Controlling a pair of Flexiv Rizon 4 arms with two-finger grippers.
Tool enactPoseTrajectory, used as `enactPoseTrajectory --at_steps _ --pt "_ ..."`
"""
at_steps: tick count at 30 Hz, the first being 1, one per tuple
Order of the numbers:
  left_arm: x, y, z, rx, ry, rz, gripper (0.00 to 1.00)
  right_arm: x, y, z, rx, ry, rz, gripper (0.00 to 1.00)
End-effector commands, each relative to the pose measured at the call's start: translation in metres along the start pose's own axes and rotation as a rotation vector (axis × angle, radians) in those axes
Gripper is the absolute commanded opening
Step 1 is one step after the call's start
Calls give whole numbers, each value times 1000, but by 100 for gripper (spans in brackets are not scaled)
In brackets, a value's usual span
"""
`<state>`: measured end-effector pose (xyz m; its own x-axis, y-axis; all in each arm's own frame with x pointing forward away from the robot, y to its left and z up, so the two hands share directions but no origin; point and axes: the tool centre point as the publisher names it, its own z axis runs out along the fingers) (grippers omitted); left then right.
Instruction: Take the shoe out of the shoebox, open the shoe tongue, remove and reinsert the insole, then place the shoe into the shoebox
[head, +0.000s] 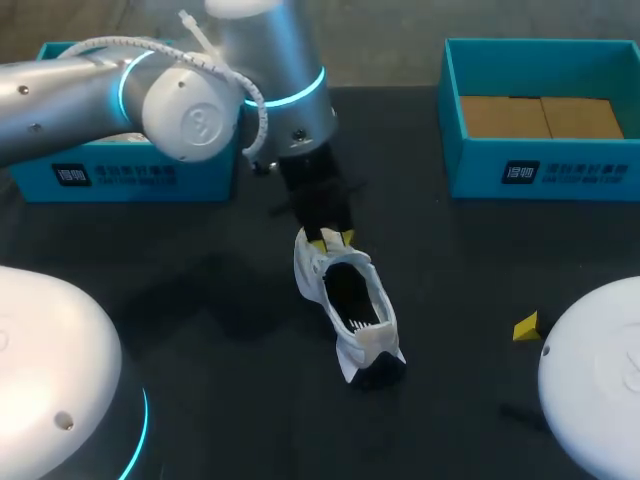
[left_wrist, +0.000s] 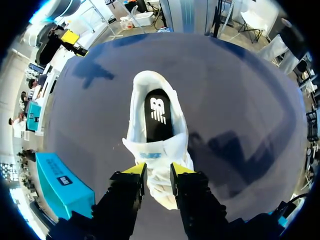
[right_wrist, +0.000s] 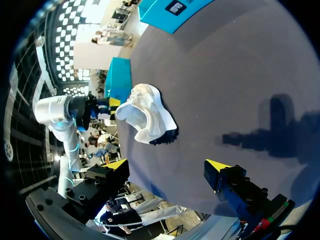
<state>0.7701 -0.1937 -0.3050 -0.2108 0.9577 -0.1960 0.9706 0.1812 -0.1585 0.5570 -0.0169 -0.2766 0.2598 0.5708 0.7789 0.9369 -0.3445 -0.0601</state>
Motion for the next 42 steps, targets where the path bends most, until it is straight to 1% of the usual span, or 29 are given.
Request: enactPoseTrajectory --at_steps 1,6,7,11,21,27,28,31,33,35,36,38,42 --pt "-11 2 11 9 15 -2 29 1 -2 -1 -4 -2 0 100" --pt "-12 -5 15 24 18 6 29 1 -2 -1 -4 -2 0 100" --pt "-12 -9 18 30 18 11 29 1 -2 -1 -4 -2 0 100" --pt "-10 -13 26 45 24 4 27 1 -2 -1 -4 -2 0 100" --pt "-1 -31 38 90 47 11 29 1 -2 -1 -4 -2 0 100" --pt "4 -40 55 113 72 3 29 1 -2 -1 -4 -2 0 100" --pt "4 -42 58 127 72 -1 29 1 -2 -1 -4 -2 0 100" --pt "6 -44 68 130 84 -5 28 1 -2 -1 -4 -2 0 100" --pt "6 -44 67 130 83 -7 27 1 -2 -1 -4 -2 0 100" --pt "4 -45 50 109 55 4 27 1 -2 -1 -4 -2 0 100" --pt "4 -45 50 109 55 4 27 1 -2 -1 -4 -2 0 100" --pt "2 -44 36 83 37 13 28 1 -2 -1 -4 -2 0 100" --pt "1 -41 32 73 33 13 29 1 -2 -1 -4 -2 0 100"
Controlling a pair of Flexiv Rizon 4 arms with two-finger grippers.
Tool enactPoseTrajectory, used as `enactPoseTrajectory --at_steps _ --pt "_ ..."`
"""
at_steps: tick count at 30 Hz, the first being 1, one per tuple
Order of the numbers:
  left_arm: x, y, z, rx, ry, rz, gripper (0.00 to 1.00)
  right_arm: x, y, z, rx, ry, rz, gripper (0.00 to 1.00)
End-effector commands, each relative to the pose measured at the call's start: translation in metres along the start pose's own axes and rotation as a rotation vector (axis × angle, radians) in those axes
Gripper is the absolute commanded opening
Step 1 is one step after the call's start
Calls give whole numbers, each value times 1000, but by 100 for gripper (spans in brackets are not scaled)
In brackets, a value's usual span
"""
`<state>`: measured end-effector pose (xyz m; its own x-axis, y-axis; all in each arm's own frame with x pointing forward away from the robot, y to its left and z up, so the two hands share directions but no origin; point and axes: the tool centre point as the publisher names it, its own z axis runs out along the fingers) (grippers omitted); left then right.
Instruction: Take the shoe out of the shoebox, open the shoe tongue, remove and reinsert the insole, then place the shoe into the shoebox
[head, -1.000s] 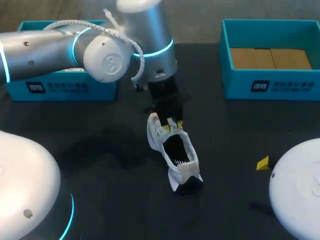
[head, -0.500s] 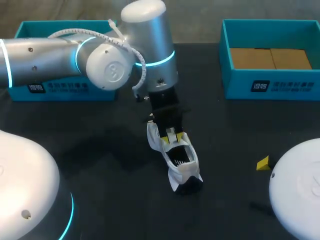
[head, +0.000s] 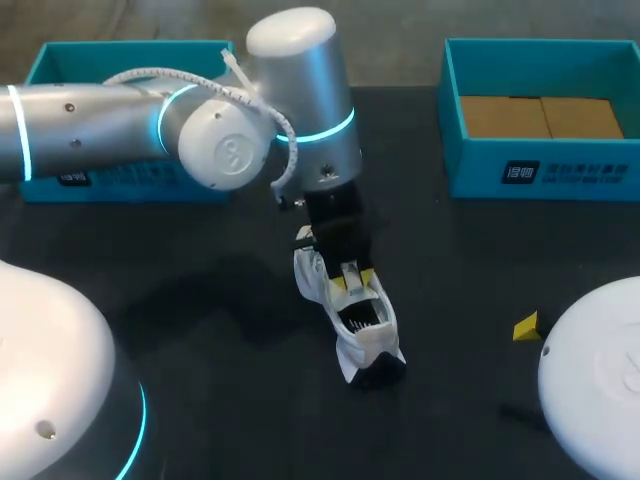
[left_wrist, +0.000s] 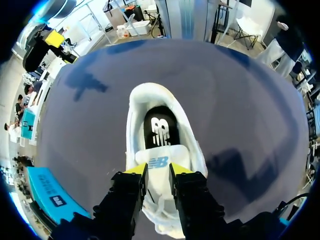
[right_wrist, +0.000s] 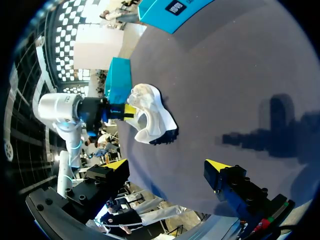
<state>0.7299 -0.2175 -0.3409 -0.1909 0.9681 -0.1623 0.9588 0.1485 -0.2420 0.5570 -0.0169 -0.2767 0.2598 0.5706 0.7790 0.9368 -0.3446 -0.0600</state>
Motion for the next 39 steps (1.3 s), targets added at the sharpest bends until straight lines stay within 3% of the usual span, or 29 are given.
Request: enactPoseTrajectory --at_steps 1,9,14,18,19,20,21,26,39 --pt "8 -3 -10 -16 -2 -5 29 1 -2 -1 -4 -3 0 100" --pt "10 -3 14 7 28 -30 29 1 -2 -1 -4 -3 0 100" --pt "7 -17 -19 -40 -23 23 32 1 -2 -1 -4 -3 0 100" --pt "8 -26 -37 -62 -57 27 42 1 -2 -1 -4 -3 0 100" --pt "9 -29 -41 -75 -54 7 52 1 -2 -1 -4 -3 0 100" --pt "10 -31 -42 -80 -49 -16 86 1 -2 -1 -4 -3 0 100" --pt "10 -32 -43 -73 -44 -32 100 1 -2 -1 -4 -3 0 100" --pt "17 -35 -50 -61 -29 -160 100 1 -2 -1 -4 -3 0 100" --pt "19 -38 -54 -72 -4 -166 100 1 -2 -1 -4 -3 0 100"
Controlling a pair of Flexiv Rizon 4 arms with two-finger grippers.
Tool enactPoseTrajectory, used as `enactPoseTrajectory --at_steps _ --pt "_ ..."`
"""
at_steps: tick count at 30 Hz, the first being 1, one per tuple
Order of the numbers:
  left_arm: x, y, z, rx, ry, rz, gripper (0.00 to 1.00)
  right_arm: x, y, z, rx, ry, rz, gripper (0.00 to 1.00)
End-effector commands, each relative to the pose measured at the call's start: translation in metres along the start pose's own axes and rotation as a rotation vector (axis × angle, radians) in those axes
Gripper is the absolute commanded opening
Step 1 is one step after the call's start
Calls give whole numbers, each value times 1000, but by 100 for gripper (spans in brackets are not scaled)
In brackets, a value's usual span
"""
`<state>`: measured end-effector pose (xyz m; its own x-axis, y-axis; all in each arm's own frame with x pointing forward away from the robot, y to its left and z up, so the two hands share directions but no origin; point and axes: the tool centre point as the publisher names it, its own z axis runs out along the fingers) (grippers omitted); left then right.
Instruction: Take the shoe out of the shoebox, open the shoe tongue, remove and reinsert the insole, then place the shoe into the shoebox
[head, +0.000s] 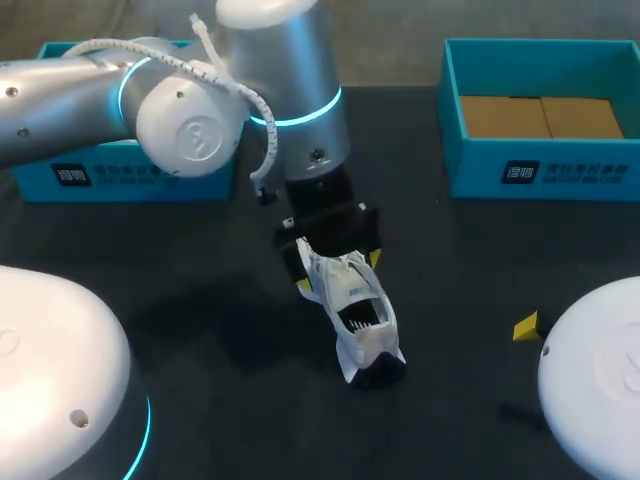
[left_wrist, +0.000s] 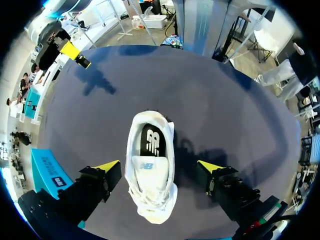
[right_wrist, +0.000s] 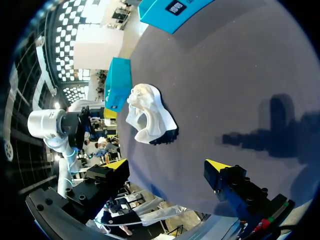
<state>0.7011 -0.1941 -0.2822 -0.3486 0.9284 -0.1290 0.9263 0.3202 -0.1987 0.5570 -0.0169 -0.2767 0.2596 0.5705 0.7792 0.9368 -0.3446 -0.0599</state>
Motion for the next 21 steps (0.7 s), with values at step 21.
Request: enactPoseTrajectory --at_steps 21 --pt "9 -32 -4 -77 131 -872 100 1 -2 -1 -4 -3 1 100"
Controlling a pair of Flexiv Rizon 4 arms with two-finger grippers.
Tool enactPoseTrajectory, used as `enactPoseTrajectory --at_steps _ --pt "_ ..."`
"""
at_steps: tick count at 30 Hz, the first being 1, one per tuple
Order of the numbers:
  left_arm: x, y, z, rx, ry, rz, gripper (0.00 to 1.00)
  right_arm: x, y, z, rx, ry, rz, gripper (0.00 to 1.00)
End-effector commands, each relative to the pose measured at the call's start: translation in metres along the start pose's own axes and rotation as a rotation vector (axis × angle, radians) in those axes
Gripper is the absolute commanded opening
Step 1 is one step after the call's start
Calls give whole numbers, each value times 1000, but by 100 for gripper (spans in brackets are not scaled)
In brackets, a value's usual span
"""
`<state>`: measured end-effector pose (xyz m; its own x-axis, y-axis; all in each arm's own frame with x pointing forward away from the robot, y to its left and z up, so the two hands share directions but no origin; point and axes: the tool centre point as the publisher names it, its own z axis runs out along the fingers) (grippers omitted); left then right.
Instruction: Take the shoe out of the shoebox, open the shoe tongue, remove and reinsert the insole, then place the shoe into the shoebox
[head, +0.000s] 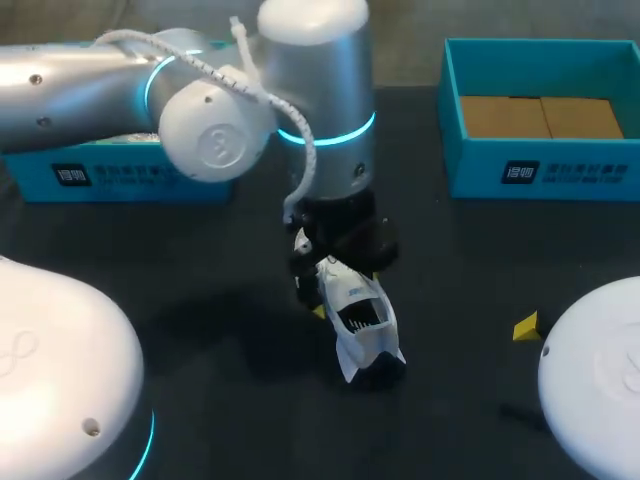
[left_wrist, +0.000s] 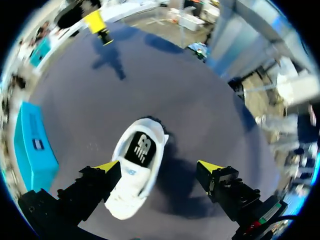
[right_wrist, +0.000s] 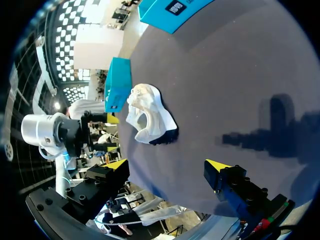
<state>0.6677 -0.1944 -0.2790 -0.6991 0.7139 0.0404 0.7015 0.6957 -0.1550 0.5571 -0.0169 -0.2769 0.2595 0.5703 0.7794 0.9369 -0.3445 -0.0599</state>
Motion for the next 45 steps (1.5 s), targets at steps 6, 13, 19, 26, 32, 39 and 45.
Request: enactPoseTrajectory --at_steps 6,13,19,26,32,39,45 --pt "-1 -1 -6 -5 53 -432 100 1 -2 -1 -4 -3 1 100" --pt "-6 -24 22 -13 107 -678 100 1 -2 -1 -4 -3 1 100" --pt "7 -59 40 -36 58 -820 100 1 -2 -1 -4 -3 1 100" --pt "5 -63 47 -39 9 -903 100 1 -2 -1 -4 -3 1 100" --pt "0 -62 57 -48 36 -939 100 1 -2 -1 -4 -3 1 100" --pt "1 -58 70 -58 66 -963 100 1 -2 -1 -4 -3 1 100" --pt "-4 -56 86 -74 81 -990 96 1 -2 -1 -4 -3 1 100"
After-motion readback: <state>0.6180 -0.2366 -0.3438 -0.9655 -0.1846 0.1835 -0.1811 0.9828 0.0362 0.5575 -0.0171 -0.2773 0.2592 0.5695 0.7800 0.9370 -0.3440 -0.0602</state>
